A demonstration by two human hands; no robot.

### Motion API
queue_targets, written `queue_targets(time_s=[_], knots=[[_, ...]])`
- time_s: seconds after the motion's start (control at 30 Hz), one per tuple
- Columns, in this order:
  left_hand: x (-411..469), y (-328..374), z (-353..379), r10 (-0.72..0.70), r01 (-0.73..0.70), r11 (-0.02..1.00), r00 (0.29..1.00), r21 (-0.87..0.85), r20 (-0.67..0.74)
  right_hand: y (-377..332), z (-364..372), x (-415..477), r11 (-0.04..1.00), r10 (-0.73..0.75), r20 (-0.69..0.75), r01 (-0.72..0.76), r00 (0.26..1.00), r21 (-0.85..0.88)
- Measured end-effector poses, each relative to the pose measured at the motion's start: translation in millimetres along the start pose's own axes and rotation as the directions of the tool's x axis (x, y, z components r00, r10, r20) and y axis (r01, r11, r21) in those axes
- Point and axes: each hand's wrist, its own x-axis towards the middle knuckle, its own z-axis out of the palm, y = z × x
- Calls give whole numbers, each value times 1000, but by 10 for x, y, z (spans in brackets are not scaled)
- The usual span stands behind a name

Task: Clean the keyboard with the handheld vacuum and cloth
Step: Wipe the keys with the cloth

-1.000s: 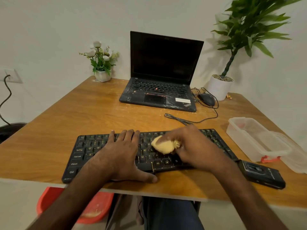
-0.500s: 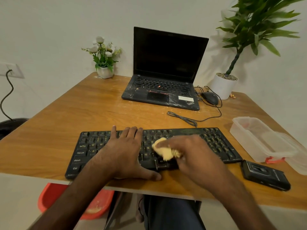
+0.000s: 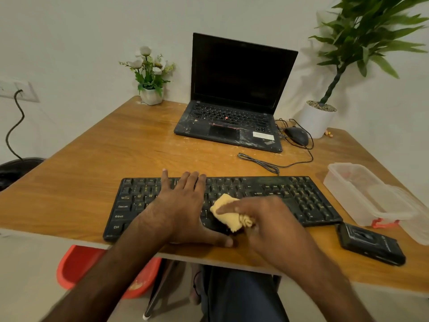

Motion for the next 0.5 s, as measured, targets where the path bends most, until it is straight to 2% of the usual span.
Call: queue_targets(time_s=[0.07,0.13,0.17,0.3,0.37,0.5], knots=[[-50,-54,15,0,0,1000,1000,-5,30,127,-86,97,997,20,-157,-7,987,82],[-102,-134,17,-13,13,1000,999,-7,38,248,-137,259,997,45,-330,-20,943,76],[-123,-160,11,-15,15,1000,999,1,37,279,-118,341,998,53,-373,-39,926,45],[-125,-148,-8,-8,7,999,1000,39,7,201,147,403,990,90,-276,-117,957,-82],[-104,-146,2,-8,9,999,1000,51,-8,102,207,297,990,33,-256,-68,966,-128],[-93,-175,46,3,-2,999,1000,42,-29,-38,186,-20,995,-19,-60,13,998,-103]])
